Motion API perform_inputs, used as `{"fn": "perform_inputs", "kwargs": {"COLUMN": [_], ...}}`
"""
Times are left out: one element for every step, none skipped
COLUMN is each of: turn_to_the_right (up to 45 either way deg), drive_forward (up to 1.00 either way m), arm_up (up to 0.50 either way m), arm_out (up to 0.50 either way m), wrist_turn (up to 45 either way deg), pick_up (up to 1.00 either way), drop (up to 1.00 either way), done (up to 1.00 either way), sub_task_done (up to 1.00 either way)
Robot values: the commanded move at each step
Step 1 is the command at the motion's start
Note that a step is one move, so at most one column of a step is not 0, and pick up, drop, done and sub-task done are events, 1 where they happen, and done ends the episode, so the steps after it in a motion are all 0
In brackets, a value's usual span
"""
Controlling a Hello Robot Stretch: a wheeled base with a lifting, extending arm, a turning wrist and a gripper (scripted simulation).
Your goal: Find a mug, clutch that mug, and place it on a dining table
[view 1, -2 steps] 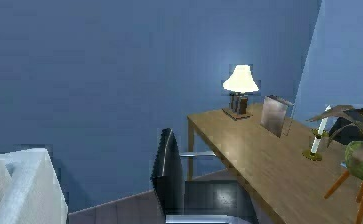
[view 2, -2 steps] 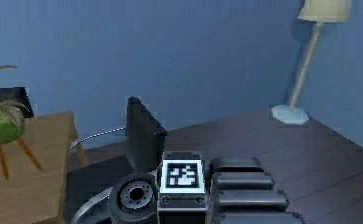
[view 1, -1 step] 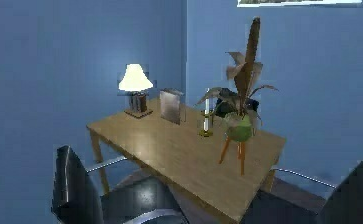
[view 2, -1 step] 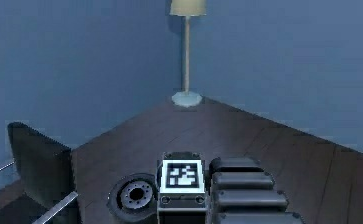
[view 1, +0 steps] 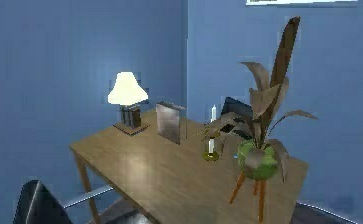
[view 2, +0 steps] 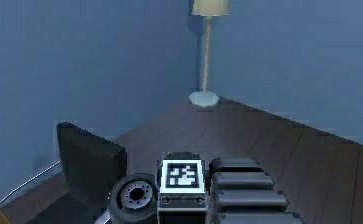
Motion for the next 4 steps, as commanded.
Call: {"fn": "perform_inputs", "kwargs": {"turn_to_the_right": [-42.0, 33.0, -24.0, 18.0], "drive_forward": [0.0, 0.0, 0.0, 0.0], "arm_up": [0.0, 0.0, 0.0, 0.0], "arm_out": [0.0, 0.0, 0.0, 0.0], "wrist_turn": [0.0, 0.0, 0.0, 0.0], "pick_up": [0.0, 0.0, 0.0, 0.0], "drop": [0.0, 0.0, 0.0, 0.0], "done": [0.0, 0.0, 0.0, 0.0], "sub_task_done": [0.0, 0.0, 0.0, 0.0]}}
